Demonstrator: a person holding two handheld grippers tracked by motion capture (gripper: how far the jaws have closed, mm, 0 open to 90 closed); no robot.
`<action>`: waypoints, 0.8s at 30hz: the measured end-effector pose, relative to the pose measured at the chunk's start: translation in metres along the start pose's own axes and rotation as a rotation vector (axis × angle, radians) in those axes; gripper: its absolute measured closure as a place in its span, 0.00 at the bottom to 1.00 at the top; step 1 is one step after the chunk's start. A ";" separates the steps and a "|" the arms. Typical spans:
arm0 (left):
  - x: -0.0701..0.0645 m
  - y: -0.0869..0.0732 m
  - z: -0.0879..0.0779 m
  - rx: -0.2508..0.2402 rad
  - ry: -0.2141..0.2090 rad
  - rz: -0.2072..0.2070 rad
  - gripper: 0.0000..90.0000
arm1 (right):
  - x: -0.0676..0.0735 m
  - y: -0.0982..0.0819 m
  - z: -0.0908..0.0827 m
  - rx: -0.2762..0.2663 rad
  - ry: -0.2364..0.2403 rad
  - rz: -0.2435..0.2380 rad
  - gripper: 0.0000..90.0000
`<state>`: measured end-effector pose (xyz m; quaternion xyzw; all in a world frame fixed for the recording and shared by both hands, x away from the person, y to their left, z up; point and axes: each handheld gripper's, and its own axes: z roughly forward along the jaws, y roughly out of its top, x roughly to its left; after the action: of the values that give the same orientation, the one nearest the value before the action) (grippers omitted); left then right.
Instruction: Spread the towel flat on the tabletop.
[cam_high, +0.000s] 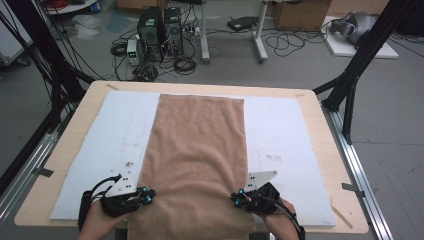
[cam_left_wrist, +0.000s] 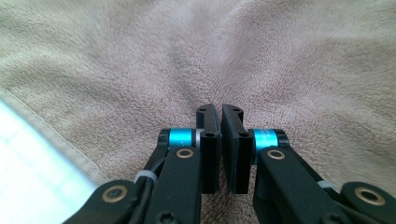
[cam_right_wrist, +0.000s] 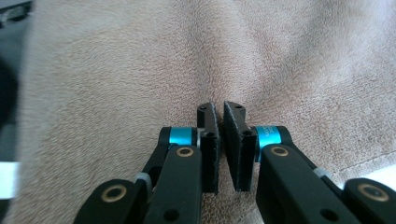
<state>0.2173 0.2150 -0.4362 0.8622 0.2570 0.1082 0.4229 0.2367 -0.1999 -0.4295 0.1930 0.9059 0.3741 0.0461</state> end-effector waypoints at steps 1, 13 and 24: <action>-0.001 -0.002 -0.004 0.001 -0.003 0.000 0.93 | 0.003 -0.001 -0.001 -0.008 0.025 0.004 0.89; 0.031 0.004 0.005 -0.002 0.086 -0.104 0.67 | -0.035 0.007 -0.005 -0.022 -0.143 0.090 0.61; 0.044 0.016 0.025 0.043 0.144 -0.107 0.96 | -0.065 0.021 0.015 0.072 -0.169 0.067 0.94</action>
<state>0.2701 0.2131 -0.4401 0.8462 0.3345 0.1416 0.3899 0.3065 -0.2015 -0.4293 0.2556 0.9046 0.3252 0.1028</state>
